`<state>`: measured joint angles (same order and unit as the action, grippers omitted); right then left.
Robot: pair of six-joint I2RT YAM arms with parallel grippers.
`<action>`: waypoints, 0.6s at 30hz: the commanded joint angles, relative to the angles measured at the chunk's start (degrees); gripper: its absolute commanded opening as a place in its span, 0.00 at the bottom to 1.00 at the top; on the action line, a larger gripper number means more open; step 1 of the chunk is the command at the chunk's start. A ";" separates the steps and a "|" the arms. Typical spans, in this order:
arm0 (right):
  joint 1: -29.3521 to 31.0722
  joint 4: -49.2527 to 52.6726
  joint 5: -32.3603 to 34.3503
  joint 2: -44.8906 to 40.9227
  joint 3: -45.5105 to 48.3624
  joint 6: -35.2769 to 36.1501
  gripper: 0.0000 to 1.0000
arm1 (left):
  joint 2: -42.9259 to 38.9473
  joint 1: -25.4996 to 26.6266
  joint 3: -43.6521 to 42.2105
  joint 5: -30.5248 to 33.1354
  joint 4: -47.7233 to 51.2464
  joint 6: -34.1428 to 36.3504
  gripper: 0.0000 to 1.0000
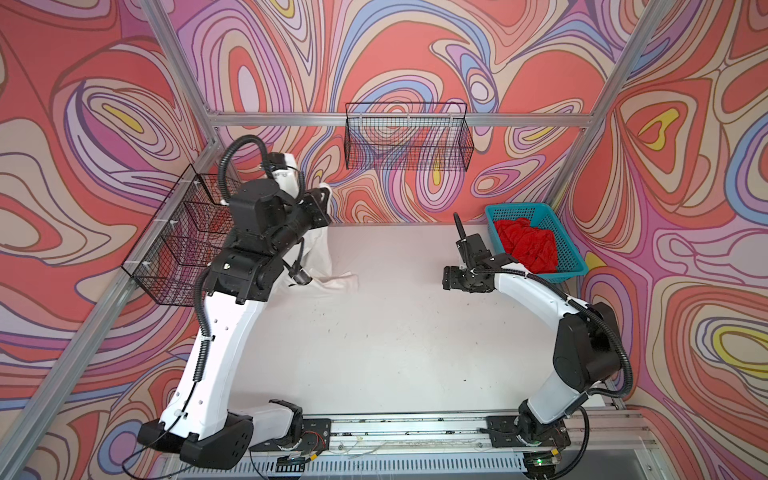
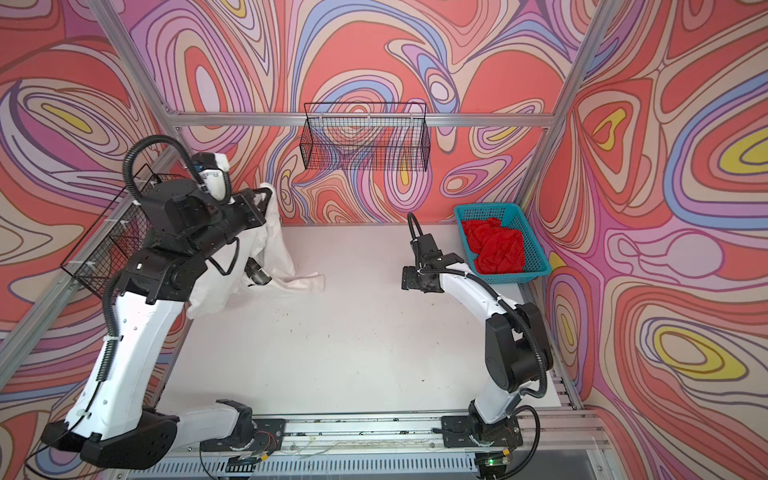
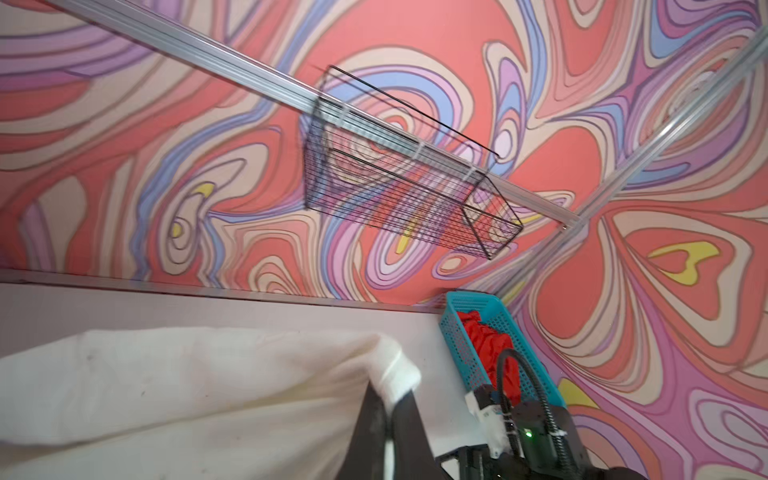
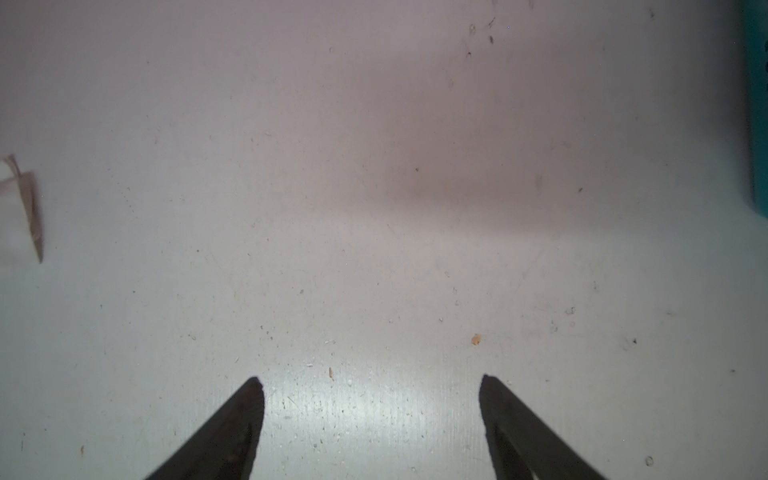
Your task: Fold and stack the t-shirts
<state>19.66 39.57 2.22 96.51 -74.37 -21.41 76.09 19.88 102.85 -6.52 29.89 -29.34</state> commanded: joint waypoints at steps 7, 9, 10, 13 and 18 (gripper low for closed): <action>-6.02 5.60 4.48 -7.86 2.08 1.45 0.88 | 18.89 21.21 1.55 -0.19 -7.09 -13.40 0.00; -8.69 6.84 5.64 -11.02 4.36 1.55 0.90 | 22.72 24.19 1.53 -0.83 -7.99 -15.20 0.00; -10.34 7.38 5.95 -12.84 5.72 1.57 0.90 | 24.80 25.07 2.19 -1.58 -7.69 -15.84 0.07; -13.01 8.36 5.39 -16.86 8.64 1.22 0.90 | 28.81 25.29 3.95 -3.20 -4.84 -16.93 0.57; -12.72 4.66 -4.42 -21.88 15.51 -4.37 0.90 | 26.73 23.75 2.16 -1.79 -0.26 -14.29 0.94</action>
<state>6.37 45.08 4.08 76.44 -62.76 -22.15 106.41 45.25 103.94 -9.13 27.66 -43.59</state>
